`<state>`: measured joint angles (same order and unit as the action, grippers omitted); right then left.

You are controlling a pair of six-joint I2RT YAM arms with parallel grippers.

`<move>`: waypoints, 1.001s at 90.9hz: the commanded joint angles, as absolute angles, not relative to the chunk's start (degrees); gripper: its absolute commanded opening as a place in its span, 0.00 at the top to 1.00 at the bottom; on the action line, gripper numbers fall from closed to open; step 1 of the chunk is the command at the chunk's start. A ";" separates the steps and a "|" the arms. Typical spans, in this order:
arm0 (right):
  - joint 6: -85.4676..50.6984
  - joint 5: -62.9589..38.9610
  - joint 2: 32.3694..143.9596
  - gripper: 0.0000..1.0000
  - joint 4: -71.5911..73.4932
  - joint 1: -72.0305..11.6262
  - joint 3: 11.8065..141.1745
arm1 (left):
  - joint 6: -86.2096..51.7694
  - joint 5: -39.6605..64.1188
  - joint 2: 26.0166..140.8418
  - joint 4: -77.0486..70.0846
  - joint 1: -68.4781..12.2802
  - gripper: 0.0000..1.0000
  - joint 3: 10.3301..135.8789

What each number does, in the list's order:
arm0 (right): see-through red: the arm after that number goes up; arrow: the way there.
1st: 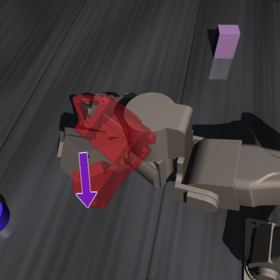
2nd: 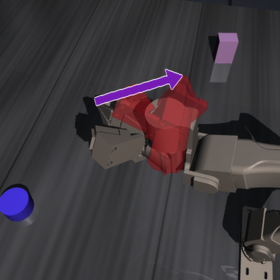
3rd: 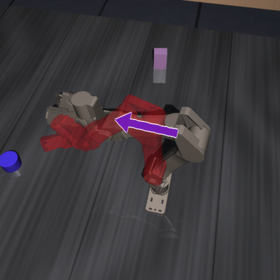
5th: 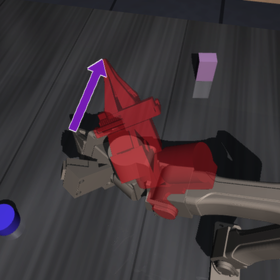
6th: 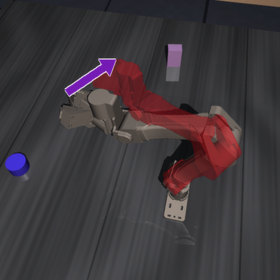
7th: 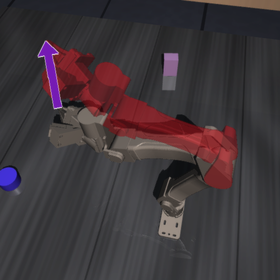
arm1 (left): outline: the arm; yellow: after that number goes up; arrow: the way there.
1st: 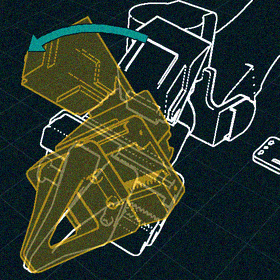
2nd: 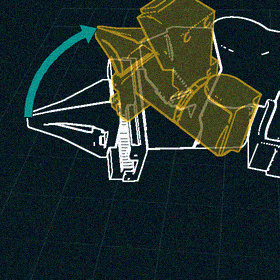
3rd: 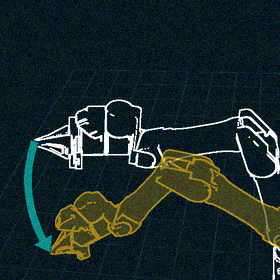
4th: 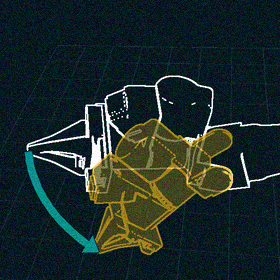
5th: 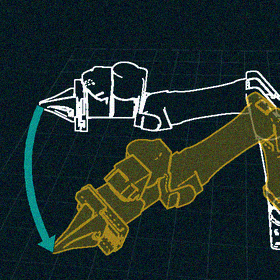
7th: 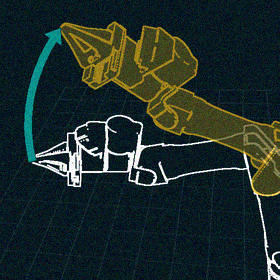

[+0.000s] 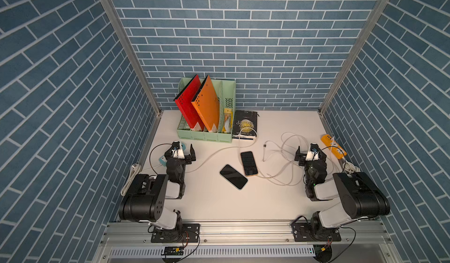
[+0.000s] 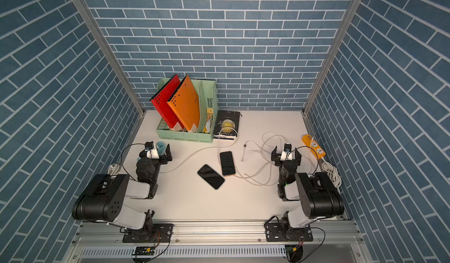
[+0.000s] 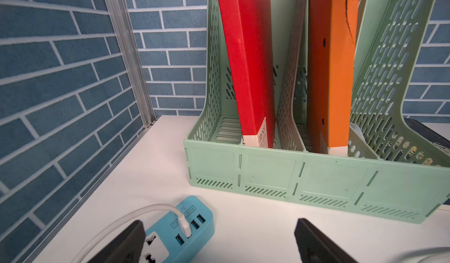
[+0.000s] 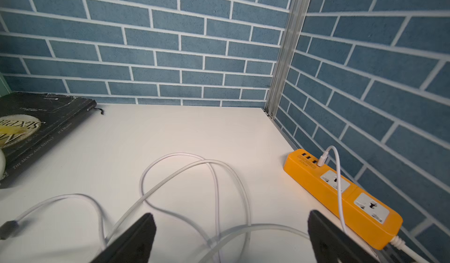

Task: Plug the charging cable into the phone
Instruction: Pick up the phone at the center of the board.

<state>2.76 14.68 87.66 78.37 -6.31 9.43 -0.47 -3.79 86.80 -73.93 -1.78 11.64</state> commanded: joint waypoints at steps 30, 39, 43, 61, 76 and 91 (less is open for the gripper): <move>1.32 14.24 87.84 0.00 78.29 -6.06 10.26 | 0.01 -4.22 86.83 -74.00 -2.02 0.00 11.86; 1.32 14.19 87.84 0.00 78.32 -6.06 10.27 | 0.00 -4.22 86.91 -74.00 -2.02 0.00 11.87; 1.09 14.39 87.80 0.00 78.08 -5.95 10.47 | 0.00 -4.22 86.88 -74.00 -2.02 0.00 11.85; 0.97 14.24 87.73 0.00 78.02 -5.80 10.34 | 0.00 -4.22 86.91 -74.00 -2.02 0.00 11.84; 0.90 14.31 87.73 0.00 78.05 -5.80 10.42 | -0.09 -4.22 86.88 -74.00 -2.02 0.00 11.85; 0.33 14.33 87.73 0.00 77.61 -5.37 10.64 | -2.66 -11.08 86.14 -76.12 -2.08 0.00 10.69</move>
<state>1.98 14.68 87.66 78.00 -6.07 9.61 -0.69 -5.67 86.80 -74.00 -1.78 11.64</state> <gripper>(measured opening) 0.996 0.998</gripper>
